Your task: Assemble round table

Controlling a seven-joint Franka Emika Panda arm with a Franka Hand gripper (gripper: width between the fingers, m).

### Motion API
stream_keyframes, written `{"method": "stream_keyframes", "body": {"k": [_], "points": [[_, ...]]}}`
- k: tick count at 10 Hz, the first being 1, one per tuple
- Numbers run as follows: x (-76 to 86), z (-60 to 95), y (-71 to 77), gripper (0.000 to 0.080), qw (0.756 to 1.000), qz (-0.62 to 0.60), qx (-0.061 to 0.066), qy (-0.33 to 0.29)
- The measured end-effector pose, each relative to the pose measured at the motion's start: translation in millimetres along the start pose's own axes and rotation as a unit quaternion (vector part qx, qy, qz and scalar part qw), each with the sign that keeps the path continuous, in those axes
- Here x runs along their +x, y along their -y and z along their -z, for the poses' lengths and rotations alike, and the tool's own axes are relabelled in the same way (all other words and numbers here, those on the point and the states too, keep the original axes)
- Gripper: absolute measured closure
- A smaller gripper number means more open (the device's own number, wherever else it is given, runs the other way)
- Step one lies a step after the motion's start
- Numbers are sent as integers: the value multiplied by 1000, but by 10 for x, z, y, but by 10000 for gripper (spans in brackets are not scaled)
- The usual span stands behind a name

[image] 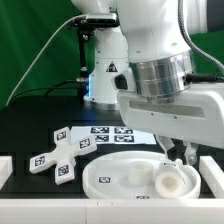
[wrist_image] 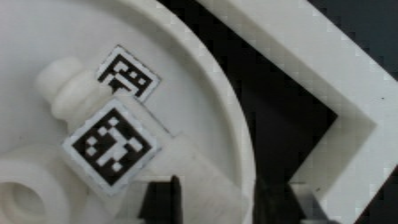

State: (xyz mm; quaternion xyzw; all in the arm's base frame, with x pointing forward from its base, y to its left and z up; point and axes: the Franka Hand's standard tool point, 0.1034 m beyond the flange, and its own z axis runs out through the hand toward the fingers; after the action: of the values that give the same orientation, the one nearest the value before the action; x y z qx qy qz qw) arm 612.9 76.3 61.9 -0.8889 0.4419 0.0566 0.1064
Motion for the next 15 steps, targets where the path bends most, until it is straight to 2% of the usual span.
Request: {"method": "stream_keyframes", "body": {"k": [1,2,4,5,6,8,9,10,11,12,13,15], "points": [[0,-2,-1,564,1000,0,0,0],[-10,-15,-5,564,1000,5,-3,0],[-11,-58,-34,225,996,91,-10,0],[-44,-69,-35,172,992,123,-22,4],[-57,-80,-25,172,990,139,-28,4],[-45,-80,-37,154,990,138,-28,4],[-34,-71,-62,151,988,152,-36,9],[52,3,-86,151,979,191,-64,27],[147,62,-17,151,970,222,-88,42],[209,61,90,151,962,252,-100,40],[199,16,97,151,957,266,-106,51],[192,-34,-22,151,969,209,-93,89]]}}
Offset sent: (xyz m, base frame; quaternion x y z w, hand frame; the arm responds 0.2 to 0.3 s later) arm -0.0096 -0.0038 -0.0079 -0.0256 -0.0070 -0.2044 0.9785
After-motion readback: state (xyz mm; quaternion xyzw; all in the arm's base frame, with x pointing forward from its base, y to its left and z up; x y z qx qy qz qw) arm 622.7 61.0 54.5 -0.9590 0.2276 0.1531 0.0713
